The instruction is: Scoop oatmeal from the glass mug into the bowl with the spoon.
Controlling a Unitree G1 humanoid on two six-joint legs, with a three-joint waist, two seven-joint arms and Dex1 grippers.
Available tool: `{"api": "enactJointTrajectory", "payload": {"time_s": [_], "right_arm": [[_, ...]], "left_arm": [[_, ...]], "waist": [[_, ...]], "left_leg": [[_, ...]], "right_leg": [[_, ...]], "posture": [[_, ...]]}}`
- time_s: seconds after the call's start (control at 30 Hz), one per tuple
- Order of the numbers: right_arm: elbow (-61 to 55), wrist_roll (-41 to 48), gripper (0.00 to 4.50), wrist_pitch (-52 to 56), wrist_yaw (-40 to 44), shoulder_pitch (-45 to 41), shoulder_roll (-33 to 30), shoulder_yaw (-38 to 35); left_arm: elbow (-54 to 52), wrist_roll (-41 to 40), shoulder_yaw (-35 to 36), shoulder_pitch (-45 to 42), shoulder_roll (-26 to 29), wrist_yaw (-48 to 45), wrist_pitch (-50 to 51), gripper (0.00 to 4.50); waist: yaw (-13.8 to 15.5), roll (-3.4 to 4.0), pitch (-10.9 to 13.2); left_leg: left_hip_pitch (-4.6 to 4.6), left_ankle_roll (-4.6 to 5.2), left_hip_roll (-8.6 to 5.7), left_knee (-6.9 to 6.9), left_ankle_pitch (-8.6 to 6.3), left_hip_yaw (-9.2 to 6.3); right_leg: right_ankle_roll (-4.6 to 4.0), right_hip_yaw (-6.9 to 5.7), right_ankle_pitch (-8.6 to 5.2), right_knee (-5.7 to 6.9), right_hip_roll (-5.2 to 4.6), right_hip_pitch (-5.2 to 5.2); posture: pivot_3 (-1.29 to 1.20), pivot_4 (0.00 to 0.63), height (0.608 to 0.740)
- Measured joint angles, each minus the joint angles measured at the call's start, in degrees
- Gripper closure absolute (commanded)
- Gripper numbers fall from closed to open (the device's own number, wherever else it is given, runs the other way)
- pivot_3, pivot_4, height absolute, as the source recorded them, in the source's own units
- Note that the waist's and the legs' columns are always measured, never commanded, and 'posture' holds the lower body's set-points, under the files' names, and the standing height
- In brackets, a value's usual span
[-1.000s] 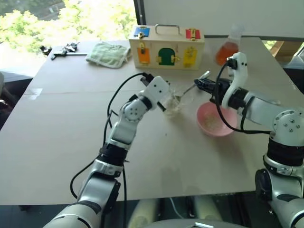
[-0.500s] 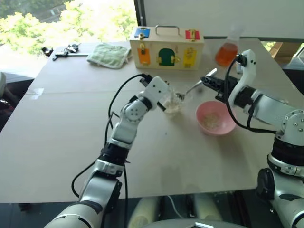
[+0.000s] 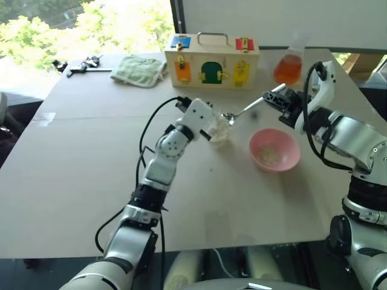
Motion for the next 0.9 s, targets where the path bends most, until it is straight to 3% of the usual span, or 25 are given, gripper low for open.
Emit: {"api": "enactJointTrajectory", "payload": {"time_s": [0.3,0.9], "right_arm": [[-0.06,5.62,4.5,-5.48,-4.42,0.25,-1.99,1.89],[-1.51,12.57,4.5,-13.49,-7.71,3.12,-3.51,2.74]], "left_arm": [[0.38,0.14,0.08,0.95,-1.19,5.89,-0.12,4.45],[1.99,-0.63,1.06,1.13,-3.02,9.08,-0.78,4.45]], "waist": [[-0.02,0.01,-0.01],[0.04,0.01,-0.02]], "left_leg": [[0.01,0.0,0.0,0.0,0.0,0.04],[0.02,0.01,0.0,0.0,0.0,0.05]], "right_leg": [[0.0,0.04,0.0,0.03,0.0,0.0],[0.0,0.04,0.0,0.02,0.0,0.02]], "posture": [[0.0,0.15,0.74],[0.0,0.15,0.74]]}}
